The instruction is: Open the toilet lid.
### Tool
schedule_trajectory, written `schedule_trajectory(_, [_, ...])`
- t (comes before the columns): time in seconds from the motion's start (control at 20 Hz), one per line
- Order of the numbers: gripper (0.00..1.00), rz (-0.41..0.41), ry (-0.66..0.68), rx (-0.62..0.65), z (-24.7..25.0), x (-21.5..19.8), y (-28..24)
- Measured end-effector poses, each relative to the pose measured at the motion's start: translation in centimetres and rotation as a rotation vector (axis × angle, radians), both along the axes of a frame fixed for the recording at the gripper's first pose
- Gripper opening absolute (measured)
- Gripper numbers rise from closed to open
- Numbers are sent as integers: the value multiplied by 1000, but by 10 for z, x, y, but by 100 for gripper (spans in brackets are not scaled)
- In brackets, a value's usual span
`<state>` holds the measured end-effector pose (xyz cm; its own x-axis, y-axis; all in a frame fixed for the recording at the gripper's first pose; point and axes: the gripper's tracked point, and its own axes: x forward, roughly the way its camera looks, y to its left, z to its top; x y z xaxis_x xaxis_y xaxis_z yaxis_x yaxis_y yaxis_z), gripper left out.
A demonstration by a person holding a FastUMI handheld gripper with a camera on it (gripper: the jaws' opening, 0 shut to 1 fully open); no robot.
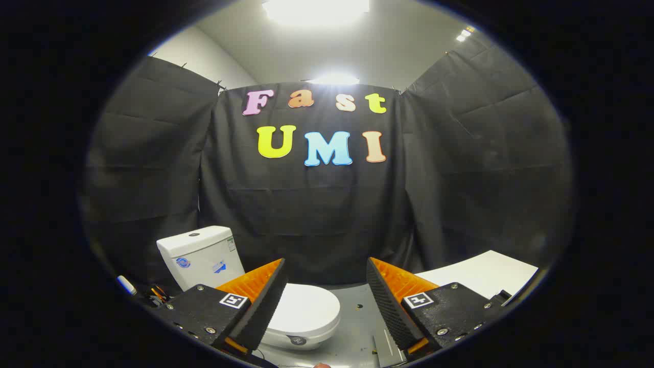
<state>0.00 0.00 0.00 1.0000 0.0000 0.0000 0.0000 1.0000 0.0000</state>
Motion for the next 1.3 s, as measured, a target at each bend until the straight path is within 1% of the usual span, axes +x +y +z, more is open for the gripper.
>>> schedule_trajectory(0.3, [95,8,-17,-3,0,-2,-1])
schedule_trajectory(0.5, [95,-10,-40,-30,2,-4,-10])
schedule_trajectory(0.7, [95,-23,-105,-66,16,-10,-15])
schedule_trajectory(1.0, [95,-10,-78,-109,1,-4,-6])
schedule_trajectory(1.25, [95,-27,-48,-114,-12,6,3])
schedule_trajectory(1.3, [95,-49,-38,-133,-16,8,1])
